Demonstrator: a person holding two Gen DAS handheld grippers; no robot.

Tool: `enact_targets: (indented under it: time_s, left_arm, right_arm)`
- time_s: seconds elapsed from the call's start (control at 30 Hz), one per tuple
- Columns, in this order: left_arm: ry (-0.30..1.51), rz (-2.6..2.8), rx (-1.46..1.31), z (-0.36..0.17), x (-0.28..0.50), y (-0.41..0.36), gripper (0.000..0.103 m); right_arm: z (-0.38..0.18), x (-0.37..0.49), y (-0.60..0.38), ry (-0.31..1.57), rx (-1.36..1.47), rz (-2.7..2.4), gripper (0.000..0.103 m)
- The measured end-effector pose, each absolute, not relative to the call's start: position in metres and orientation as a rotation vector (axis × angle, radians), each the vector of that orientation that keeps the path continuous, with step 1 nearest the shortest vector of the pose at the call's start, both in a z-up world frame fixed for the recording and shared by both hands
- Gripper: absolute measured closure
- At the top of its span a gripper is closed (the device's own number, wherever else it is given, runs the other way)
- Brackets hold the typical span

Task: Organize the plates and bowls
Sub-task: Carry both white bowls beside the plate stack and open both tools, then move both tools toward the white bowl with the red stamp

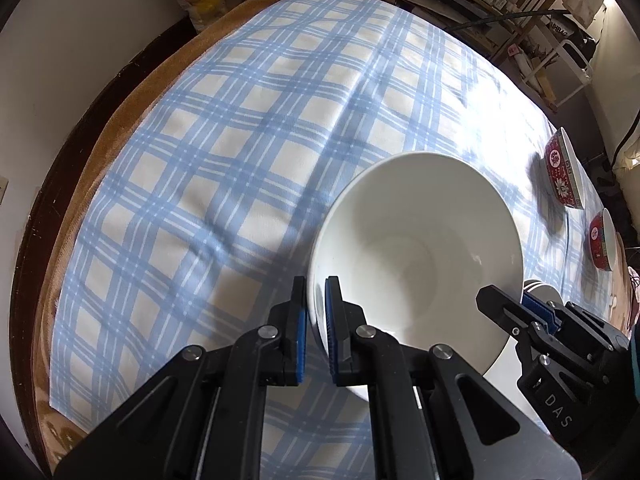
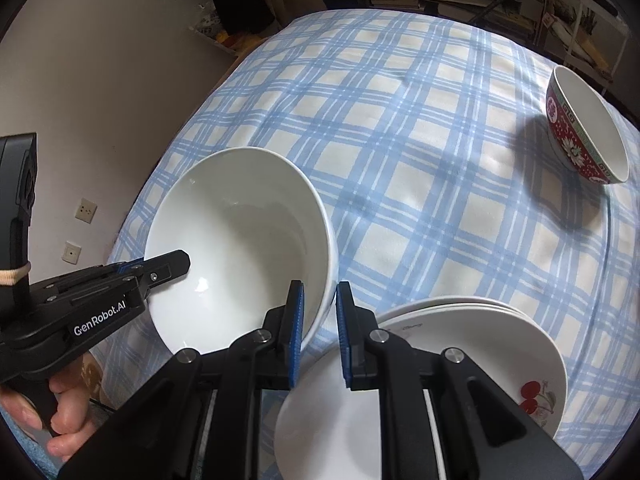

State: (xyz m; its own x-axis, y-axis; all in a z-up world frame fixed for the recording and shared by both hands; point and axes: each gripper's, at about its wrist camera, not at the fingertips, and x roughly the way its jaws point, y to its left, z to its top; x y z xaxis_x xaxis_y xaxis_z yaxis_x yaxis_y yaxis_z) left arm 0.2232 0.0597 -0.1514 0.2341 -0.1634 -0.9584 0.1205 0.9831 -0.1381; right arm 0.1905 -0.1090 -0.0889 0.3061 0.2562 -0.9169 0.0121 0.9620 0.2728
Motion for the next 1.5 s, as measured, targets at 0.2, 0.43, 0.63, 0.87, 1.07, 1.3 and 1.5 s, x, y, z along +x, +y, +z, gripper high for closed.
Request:
enact_targets:
  time_s: [0.2,0.43,0.63,0.87,1.07,1.3,1.5]
  left_arm:
    - [1.308,-0.161,-0.009,-0.146,0.221,0.060,0.089]
    - [1.269,-0.130,0.070,-0.128,0.211,0.060,0.072]
    - [1.179,-0.107,0.085,-0.098,0.200,0.054,0.042]
    - [1.120,-0.103,0.150,-0.071,0.196,0.024,0.015]
    - [1.085,-0.157,0.177,-0.055,0.200,-0.015,0.011]
    - [1.046,-0.224,0.182,-0.043,0.213,-0.065,0.011]
    - [1.020,-0.232,0.225,-0.036,0.234,-0.106,0.011]
  right_arm:
    - [-0.076,0.187,-0.114,1.204,0.212,0.130,0.086]
    - [-0.057,0.176,-0.140,1.177,0.236,0.095,0.075]
    - [-0.038,0.165,-0.169,1.149,0.229,0.063,0.054]
    - [-0.012,0.157,-0.215,1.094,0.241,0.015,0.019]
    - [0.000,0.155,-0.247,1.065,0.232,-0.019,0.004]
    - [0.000,0.160,-0.286,1.025,0.255,-0.055,0.003]
    - [-0.002,0.174,-0.326,0.985,0.274,-0.063,0.003]
